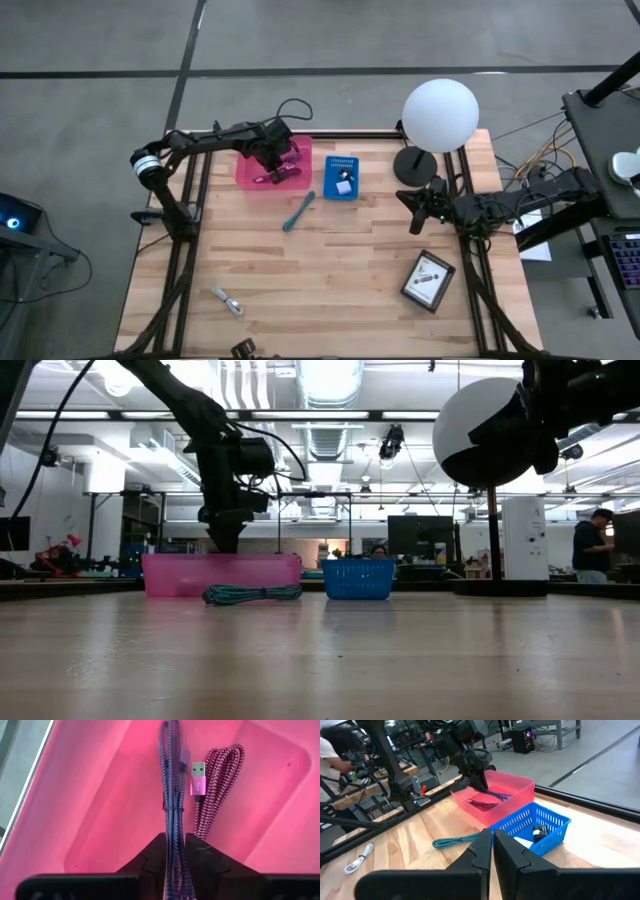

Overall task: Pick and place items into bin
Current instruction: Put the blue charger cable into the pink bin, then put the light blue charger cable into the pink bin

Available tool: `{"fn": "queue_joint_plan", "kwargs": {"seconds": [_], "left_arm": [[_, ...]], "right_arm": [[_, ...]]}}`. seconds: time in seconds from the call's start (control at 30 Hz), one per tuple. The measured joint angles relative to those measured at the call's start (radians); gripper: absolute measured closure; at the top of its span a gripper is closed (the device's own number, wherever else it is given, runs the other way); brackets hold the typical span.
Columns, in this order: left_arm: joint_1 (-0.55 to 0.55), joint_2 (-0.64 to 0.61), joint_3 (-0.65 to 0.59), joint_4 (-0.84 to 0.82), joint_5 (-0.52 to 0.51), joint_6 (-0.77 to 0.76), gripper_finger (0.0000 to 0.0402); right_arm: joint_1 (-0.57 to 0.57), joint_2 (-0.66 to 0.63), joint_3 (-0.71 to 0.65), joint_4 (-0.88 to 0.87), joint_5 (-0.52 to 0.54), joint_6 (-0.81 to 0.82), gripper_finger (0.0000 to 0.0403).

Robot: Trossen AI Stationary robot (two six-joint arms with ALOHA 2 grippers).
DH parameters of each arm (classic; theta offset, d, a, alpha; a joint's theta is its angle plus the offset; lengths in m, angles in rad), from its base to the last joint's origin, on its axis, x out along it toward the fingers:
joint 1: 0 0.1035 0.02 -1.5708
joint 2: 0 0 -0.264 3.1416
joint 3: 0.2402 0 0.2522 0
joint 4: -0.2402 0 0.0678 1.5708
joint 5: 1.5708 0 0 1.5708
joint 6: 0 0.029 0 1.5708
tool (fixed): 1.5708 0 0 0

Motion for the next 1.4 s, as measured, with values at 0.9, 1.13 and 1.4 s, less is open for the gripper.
{"fn": "queue_joint_plan", "kwargs": {"seconds": [0.9, 1.13, 1.4], "left_arm": [[-0.227, -0.169, 0.018, 0.126, 0.563, -0.224, 0.0303], [-0.35, -0.191, 0.022, 0.132, 0.1, -0.48, 0.0303], [-0.378, -0.186, 0.016, 0.136, 0.117, -0.586, 0.0287]], "right_arm": [[0.0, 0.002, 0.02, -0.001, 0.006, -0.004, 0.0394], [0.0, 0.002, 0.02, -0.002, 0.005, -0.004, 0.0394], [0.0, 0.003, 0.019, -0.004, 0.005, -0.004, 0.0394]]}}
